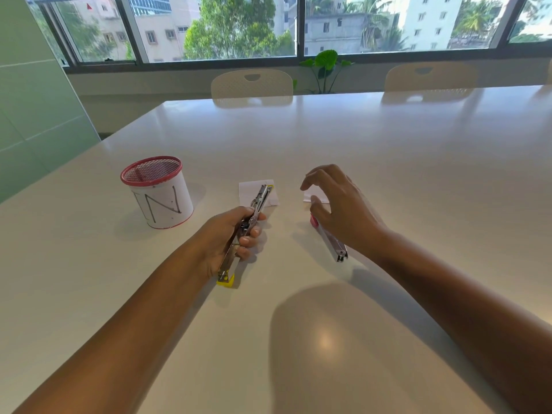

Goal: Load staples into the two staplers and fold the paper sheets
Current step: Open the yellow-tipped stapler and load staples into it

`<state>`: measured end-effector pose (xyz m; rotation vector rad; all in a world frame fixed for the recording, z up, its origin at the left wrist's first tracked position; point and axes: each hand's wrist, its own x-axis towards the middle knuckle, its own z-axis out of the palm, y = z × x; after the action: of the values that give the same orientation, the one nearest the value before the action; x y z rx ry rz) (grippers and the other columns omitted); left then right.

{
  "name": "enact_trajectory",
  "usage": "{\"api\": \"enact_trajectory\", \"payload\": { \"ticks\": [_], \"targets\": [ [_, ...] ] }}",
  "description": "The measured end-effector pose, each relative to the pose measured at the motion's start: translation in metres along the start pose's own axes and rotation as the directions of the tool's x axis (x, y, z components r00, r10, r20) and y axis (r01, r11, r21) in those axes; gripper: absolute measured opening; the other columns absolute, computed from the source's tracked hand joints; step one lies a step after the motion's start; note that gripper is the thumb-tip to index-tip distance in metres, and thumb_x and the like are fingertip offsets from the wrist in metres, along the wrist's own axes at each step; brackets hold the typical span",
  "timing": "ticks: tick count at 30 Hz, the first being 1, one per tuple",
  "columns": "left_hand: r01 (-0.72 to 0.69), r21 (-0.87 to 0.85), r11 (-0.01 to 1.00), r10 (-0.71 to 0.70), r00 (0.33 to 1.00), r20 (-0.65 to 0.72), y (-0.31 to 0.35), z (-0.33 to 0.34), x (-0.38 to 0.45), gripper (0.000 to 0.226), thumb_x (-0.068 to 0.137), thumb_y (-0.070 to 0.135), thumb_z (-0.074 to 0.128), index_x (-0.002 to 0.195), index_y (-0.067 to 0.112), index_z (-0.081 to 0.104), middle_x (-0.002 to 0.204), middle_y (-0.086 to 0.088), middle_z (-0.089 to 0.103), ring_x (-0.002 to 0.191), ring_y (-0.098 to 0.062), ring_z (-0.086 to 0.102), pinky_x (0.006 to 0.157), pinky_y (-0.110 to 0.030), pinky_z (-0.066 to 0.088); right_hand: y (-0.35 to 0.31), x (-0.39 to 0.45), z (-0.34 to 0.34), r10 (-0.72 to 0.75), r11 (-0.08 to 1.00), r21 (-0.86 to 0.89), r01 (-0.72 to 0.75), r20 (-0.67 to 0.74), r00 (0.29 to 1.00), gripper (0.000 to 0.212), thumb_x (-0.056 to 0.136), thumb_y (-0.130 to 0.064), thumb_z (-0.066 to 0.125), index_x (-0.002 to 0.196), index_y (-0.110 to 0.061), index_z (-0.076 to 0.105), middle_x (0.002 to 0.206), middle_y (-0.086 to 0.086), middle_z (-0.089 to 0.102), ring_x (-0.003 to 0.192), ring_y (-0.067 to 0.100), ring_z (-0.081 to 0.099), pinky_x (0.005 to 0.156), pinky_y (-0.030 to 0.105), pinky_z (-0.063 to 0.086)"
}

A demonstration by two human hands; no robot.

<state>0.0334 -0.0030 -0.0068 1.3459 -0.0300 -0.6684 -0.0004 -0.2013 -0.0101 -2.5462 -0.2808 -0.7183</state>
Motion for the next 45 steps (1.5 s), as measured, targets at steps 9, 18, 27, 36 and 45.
{"api": "enact_trajectory", "payload": {
  "ticks": [9,18,27,36,45],
  "targets": [
    [0.044,-0.197,0.979,-0.043,0.999,0.012,0.0,0.002,-0.001,0.017,0.094,0.015,0.037,0.087,0.009,0.052,0.05,-0.003,0.051,0.033,-0.004,0.04,0.037,-0.017,0.047,-0.03,-0.012,0.011,-0.331,0.932,-0.052,0.358,0.274,0.903,0.067,0.072,-0.052,0.065,0.129,-0.03,0.037,0.139,0.001,0.04,0.129,0.02,0.033,0.112,0.044,0.017],
    [-0.039,-0.185,0.982,0.06,0.993,0.106,-0.005,0.011,-0.01,0.031,0.095,0.007,0.031,0.124,0.005,0.042,0.074,-0.018,0.07,0.063,-0.025,0.07,0.048,-0.031,0.056,-0.054,-0.021,0.023,-0.246,0.966,0.115,0.233,0.123,0.961,0.082,0.069,-0.054,0.069,0.136,-0.031,0.027,0.141,-0.001,0.038,0.132,0.019,0.031,0.111,0.049,0.022],
    [-0.043,-0.069,0.997,0.061,0.954,0.293,-0.01,0.017,-0.007,0.038,0.083,0.047,0.039,0.1,0.021,0.06,0.075,-0.008,0.069,0.057,-0.02,0.069,0.062,-0.04,0.058,-0.049,-0.013,0.021,0.247,0.844,0.483,-0.235,0.039,0.968,0.071,0.074,-0.058,0.059,0.132,-0.026,0.033,0.132,-0.004,0.046,0.117,0.012,0.046,0.097,0.042,0.044],
    [-0.155,0.003,0.988,0.148,0.948,0.281,-0.014,0.017,-0.002,0.055,0.072,0.055,0.044,0.11,0.019,0.058,0.096,-0.016,0.065,0.066,-0.025,0.069,0.065,-0.038,0.058,-0.038,-0.007,0.022,0.288,0.788,0.533,-0.307,0.121,0.95,0.055,0.08,-0.045,0.062,0.127,-0.023,0.045,0.126,-0.005,0.044,0.104,0.012,0.051,0.081,0.029,0.053],
    [-0.322,0.342,0.883,0.307,0.947,0.099,-0.012,0.023,-0.008,0.054,0.065,0.05,0.052,0.106,0.015,0.048,0.079,-0.001,0.07,0.073,-0.02,0.07,0.064,-0.029,0.059,-0.037,-0.011,0.026,0.142,0.906,0.403,-0.131,0.005,0.99,0.084,0.072,-0.036,0.073,0.139,-0.032,0.022,0.137,0.002,0.038,0.121,0.02,0.041,0.099,0.046,0.043]
  ]
}}
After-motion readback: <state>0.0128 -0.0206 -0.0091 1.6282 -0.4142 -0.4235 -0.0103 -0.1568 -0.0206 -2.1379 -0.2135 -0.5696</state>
